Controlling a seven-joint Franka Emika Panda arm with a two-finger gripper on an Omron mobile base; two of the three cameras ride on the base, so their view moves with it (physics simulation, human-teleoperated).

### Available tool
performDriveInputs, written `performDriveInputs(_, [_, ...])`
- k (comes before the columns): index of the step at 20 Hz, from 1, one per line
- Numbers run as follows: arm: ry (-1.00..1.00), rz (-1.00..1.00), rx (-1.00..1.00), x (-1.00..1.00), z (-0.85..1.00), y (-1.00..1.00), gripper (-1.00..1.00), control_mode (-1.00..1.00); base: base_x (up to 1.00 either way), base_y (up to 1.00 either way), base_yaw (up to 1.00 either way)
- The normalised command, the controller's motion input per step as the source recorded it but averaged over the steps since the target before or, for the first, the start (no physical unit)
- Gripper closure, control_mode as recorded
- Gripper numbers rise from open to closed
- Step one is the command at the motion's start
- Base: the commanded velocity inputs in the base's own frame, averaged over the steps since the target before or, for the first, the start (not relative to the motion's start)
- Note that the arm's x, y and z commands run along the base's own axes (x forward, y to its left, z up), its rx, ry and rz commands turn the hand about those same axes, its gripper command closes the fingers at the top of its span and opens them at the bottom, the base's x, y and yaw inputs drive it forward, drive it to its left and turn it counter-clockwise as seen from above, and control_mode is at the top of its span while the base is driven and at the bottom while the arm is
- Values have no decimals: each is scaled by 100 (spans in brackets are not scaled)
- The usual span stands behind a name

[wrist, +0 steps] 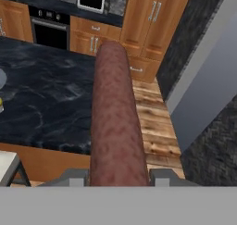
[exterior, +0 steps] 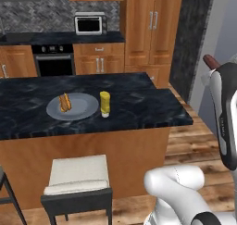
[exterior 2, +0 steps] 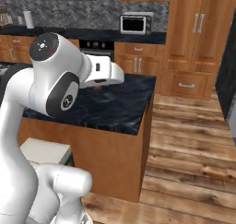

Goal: Move the hot dog bun to the plate on the dining table and place the condiment next to that plate. Then navigate to the fridge and take the sausage and place it on the plate as well.

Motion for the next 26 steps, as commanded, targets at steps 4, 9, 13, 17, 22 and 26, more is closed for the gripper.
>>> performDriveInputs(4, [0,0,0,0,0,0,100,100,71,32,0])
performDriveInputs(9, [0,0,0,0,0,0,100,100,12,9,-9])
performDriveInputs(13, [0,0,0,0,0,0,100,100,-70,14,-4])
performDriveInputs(17, [0,0,0,0,0,0,100,100,13,-4,-15])
performDriveInputs(22, [0,0,0,0,0,0,100,100,24,-34,-16])
performDriveInputs(26, [0,0,0,0,0,0,100,100,57,-11,-16])
